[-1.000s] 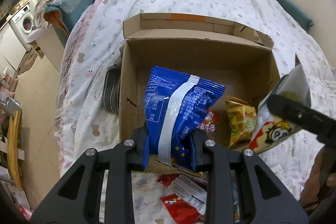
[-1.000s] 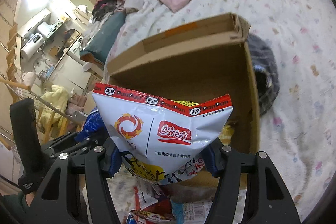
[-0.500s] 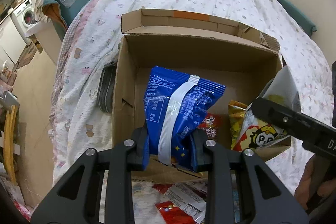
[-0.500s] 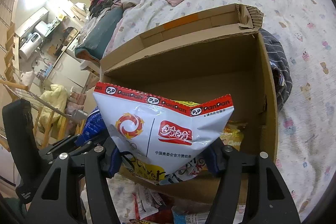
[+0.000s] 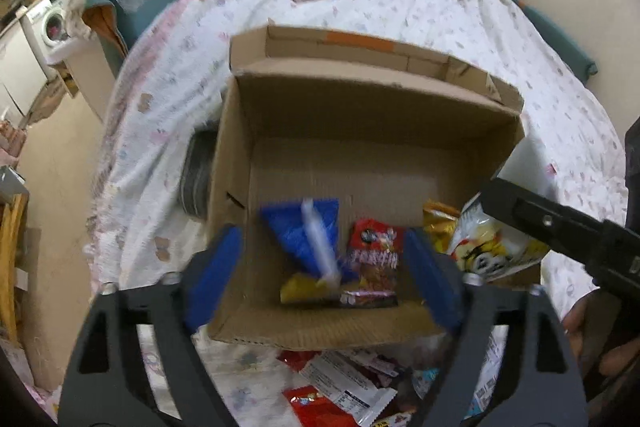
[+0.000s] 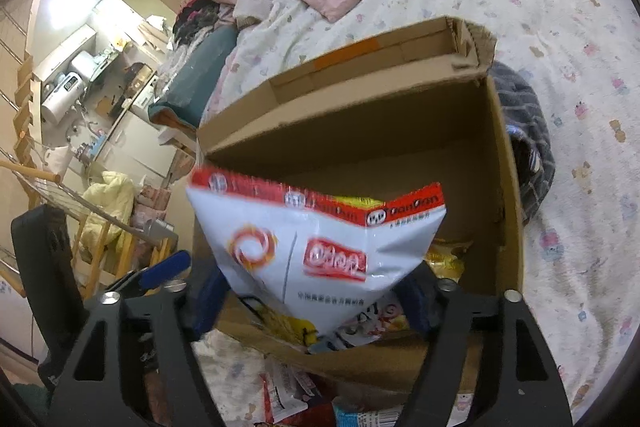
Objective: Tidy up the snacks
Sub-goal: 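Carry both bags over the box and open both tools to drop them, then withdraw both tools from the box toward the remaining snacks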
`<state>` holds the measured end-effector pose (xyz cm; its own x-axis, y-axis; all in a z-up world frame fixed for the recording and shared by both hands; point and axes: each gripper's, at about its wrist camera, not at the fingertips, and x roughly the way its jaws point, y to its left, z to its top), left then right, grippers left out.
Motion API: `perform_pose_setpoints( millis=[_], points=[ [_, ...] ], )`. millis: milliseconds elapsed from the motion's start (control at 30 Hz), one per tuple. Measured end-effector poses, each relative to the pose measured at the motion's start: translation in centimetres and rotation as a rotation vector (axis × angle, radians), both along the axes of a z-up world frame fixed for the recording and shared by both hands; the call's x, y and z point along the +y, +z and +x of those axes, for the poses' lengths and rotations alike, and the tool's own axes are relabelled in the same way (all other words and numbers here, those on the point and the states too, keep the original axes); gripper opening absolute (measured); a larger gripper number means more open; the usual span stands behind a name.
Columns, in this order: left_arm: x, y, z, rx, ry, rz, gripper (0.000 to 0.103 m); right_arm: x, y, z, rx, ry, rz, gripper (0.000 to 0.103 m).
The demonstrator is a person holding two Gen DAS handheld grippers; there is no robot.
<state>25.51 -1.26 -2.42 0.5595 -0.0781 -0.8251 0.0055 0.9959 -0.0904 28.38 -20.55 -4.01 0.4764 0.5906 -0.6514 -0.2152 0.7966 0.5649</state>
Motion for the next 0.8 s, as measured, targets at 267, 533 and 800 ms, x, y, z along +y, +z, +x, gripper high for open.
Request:
perform_pose_setpoints(
  millis=[267, 533, 800],
  points=[
    [0.4, 0.2, 0.1, 0.001, 0.012, -0.011, 0.085, -1.2, 0.9, -0.2, -0.041, -0.049, 0.013, 0.098],
    [0.4, 0.3, 0.0, -0.01, 0.014, 0.003, 0.085, -0.8, 0.9, -0.5, -0.048, -0.029, -0.004, 0.098],
    [0.3, 0.9, -0.9, -0.029, 0.009, 0.015, 0.085, -0.4, 1.3, -0.8, -0.051, -0.017, -0.011, 0.098]
  ],
)
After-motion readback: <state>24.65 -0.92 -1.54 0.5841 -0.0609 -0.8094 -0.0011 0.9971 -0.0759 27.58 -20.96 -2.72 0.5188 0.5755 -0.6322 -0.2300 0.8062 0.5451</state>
